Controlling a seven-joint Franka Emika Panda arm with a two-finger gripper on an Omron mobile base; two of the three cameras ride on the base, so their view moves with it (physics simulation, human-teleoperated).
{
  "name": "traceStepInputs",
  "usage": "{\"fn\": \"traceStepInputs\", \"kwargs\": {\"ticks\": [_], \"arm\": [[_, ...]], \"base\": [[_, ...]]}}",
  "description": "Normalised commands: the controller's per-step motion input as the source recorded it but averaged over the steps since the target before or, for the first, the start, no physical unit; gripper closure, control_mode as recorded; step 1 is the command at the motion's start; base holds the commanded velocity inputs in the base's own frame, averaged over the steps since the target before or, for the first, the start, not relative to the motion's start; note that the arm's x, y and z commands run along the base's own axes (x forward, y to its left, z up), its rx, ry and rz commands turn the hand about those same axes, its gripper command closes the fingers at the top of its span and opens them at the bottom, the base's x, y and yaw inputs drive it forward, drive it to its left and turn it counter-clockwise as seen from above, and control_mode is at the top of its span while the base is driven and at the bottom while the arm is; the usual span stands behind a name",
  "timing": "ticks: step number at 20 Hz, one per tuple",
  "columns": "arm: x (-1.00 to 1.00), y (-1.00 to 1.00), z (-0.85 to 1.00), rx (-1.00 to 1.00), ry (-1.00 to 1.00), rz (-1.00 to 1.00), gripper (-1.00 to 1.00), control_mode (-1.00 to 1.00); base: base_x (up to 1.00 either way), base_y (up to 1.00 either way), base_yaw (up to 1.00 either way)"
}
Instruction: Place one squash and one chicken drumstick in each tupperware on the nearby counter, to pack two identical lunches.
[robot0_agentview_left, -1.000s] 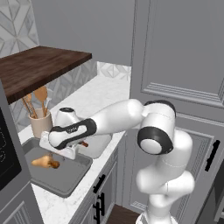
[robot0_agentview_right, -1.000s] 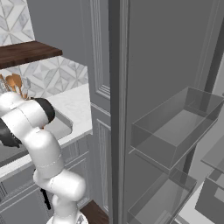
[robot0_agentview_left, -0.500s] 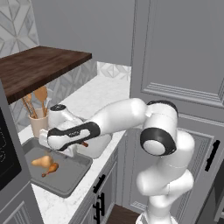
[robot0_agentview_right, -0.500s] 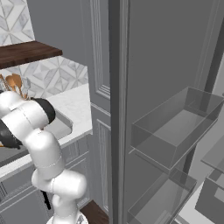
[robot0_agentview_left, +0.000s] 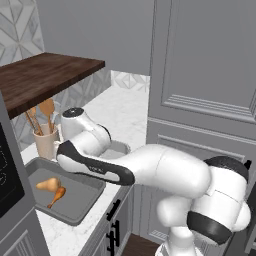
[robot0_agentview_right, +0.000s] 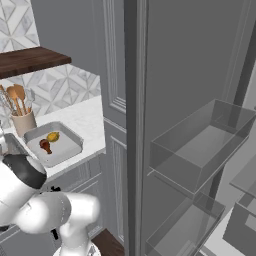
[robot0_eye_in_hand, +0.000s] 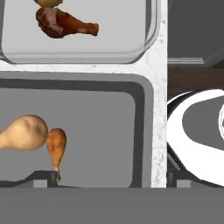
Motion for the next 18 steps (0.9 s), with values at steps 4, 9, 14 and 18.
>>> {"fn": "traceStepInputs", "kwargs": {"ticks": [4, 9, 14, 18], "arm": [[-0.16, -1.0, -0.6, 0.0, -0.01, -0.01, -1.0, -1.0], [-0.49, -0.95, -0.25, 0.0, -0.14, 0.0, -1.0, -1.0], [-0.56, -0.69, 0.06, 0.03, -0.03, -0.01, -1.0, -1.0], [-0.14, -0.5, 0.0, 0.0, 0.0, 0.0, -1.0, -1.0]], "base": [[0.0, 0.0, 0.0], [0.0, 0.0, 0.0], [0.0, 0.0, 0.0], [0.0, 0.0, 0.0]]}}
